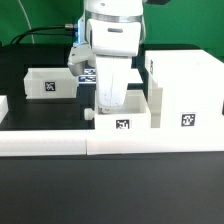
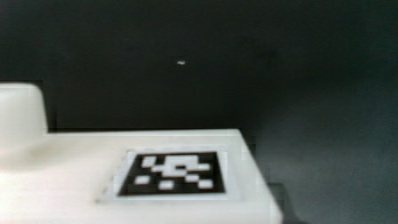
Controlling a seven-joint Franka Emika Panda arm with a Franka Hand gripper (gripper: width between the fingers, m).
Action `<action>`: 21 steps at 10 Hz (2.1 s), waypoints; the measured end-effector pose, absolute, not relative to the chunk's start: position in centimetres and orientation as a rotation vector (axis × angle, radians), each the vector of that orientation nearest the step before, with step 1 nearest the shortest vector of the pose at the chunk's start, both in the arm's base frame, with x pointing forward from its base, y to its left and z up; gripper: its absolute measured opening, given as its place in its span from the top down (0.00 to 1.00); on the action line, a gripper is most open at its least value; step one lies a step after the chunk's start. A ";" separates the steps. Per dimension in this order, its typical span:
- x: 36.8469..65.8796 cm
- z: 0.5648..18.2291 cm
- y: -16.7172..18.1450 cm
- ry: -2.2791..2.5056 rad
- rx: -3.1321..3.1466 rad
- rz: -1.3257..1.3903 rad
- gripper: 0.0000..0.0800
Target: Assemble drawer
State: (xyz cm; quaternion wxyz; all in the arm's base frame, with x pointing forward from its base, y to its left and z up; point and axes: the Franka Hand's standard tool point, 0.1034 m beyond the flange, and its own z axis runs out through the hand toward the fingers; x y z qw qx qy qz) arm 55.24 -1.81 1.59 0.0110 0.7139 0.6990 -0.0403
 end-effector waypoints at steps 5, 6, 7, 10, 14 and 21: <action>55.3 1.5 -1.7 2.173 2.231 -0.115 0.95; 55.3 1.6 -1.8 2.171 2.233 -0.117 0.95; 55.3 1.5 -1.8 2.169 2.235 -0.117 0.95; 55.2 1.5 -1.5 2.143 2.251 -0.124 0.95; 55.3 1.5 -1.4 2.147 2.250 -0.128 0.95; 55.1 1.4 -0.3 2.117 2.231 -0.180 0.95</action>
Offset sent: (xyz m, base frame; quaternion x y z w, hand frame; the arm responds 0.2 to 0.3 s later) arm 0.0041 0.0160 -0.0019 -0.0345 0.0471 -0.0261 0.9980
